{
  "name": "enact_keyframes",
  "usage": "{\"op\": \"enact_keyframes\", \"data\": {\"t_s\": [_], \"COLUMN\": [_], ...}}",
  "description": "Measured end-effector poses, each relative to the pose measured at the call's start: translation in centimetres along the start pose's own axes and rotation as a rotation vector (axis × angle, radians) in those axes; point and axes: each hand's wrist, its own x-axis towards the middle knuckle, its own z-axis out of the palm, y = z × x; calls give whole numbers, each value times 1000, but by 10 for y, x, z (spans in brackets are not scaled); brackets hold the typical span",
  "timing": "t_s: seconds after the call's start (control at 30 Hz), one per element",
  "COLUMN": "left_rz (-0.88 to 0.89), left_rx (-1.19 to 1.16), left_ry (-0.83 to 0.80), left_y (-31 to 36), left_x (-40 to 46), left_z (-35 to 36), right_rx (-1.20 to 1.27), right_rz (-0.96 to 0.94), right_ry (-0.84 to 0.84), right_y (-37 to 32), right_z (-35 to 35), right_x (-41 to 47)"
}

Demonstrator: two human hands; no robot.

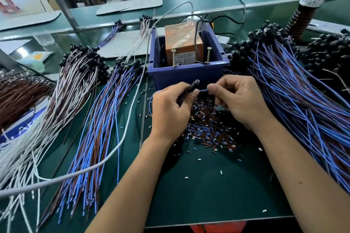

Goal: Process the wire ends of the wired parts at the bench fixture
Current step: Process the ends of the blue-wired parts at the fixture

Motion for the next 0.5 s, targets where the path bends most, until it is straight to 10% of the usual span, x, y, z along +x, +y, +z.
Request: {"op": "enact_keyframes", "data": {"t_s": [0.5], "left_rz": [-161], "left_rx": [-212], "left_ry": [204], "left_y": [11], "left_x": [-2], "left_z": [2], "right_rx": [53], "right_rz": [-66], "right_ry": [32], "right_y": [2], "right_z": [26], "right_x": [0]}}
